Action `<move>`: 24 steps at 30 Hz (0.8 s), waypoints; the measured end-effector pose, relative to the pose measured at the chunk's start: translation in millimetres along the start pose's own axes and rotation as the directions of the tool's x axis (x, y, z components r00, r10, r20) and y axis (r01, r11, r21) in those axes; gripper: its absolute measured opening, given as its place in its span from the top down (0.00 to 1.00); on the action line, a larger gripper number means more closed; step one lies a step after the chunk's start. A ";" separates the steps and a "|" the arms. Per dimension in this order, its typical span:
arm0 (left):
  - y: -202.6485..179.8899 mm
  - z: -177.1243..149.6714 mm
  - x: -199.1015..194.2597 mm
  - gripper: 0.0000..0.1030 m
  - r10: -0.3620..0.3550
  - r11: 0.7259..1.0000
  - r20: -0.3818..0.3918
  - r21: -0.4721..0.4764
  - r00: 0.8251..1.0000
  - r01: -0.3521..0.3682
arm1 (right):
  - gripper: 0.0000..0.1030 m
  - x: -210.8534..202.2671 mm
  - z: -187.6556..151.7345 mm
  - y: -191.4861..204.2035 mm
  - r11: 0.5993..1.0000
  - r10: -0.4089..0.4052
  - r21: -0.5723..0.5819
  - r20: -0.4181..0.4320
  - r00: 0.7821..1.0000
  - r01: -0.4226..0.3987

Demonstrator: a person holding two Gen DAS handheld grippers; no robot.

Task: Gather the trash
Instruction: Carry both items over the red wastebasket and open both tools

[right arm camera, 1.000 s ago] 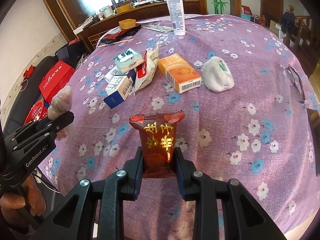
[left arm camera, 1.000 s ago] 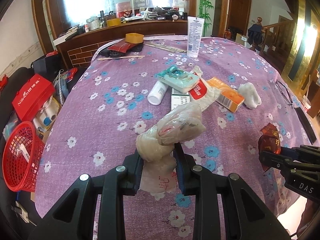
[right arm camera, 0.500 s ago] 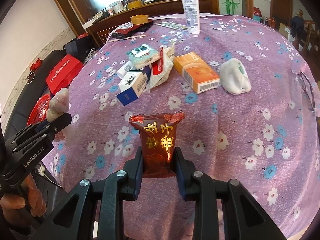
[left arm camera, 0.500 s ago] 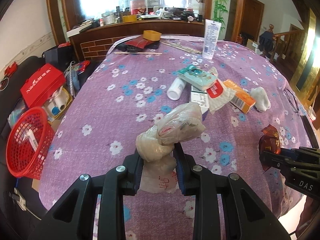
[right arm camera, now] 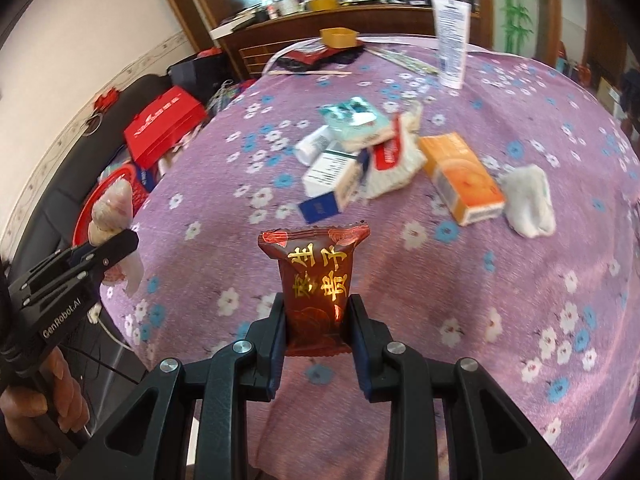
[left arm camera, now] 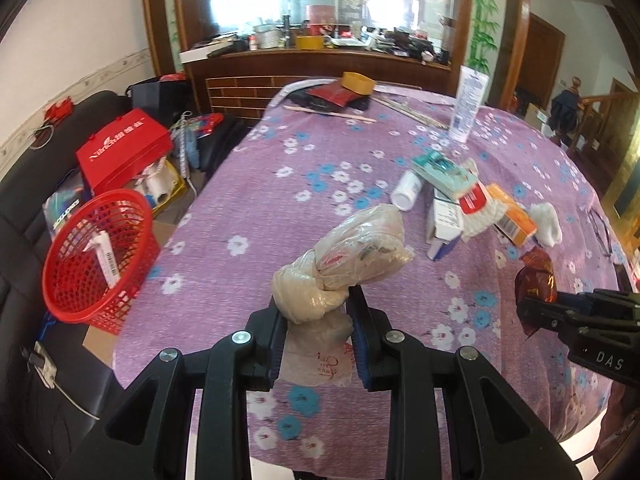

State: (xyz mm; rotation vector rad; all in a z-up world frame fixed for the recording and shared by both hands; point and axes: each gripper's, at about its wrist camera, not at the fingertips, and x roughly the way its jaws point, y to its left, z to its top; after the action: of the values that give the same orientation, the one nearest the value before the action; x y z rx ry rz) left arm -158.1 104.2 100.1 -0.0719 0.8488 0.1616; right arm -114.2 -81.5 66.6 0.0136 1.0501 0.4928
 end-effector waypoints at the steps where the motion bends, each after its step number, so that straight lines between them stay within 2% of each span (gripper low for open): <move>1: 6.2 1.4 -2.9 0.73 0.004 1.000 0.009 -0.014 1.000 -0.003 | 0.69 0.6 2.0 4.4 1.000 0.004 -0.010 -0.004 1.000 -0.004; 9: 56.6 23.4 -18.4 0.73 0.007 0.996 0.072 -0.094 0.997 0.000 | 0.69 3.2 28.1 54.9 0.994 0.045 -0.103 -0.011 0.999 -0.046; 13: 94.8 29.1 -26.6 0.73 0.044 0.988 0.096 -0.150 0.994 -0.029 | 0.69 12.4 50.8 91.6 0.985 0.090 -0.143 -0.018 0.996 -0.092; 18: 155.6 25.8 -32.8 0.73 0.125 0.964 0.096 -0.249 0.988 -0.097 | 0.69 31.7 81.4 148.3 0.964 0.165 -0.203 -0.041 0.985 -0.170; 24: 225.6 19.4 -25.6 0.73 0.181 0.927 0.040 -0.342 0.983 -0.157 | 0.69 61.7 113.6 219.8 0.928 0.233 -0.281 -0.072 0.970 -0.244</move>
State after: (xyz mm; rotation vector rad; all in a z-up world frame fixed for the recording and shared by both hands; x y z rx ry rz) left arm -198.8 326.1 132.3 -0.3137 0.7485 0.4699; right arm -79.2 163.8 126.3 -0.1277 1.0094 0.8682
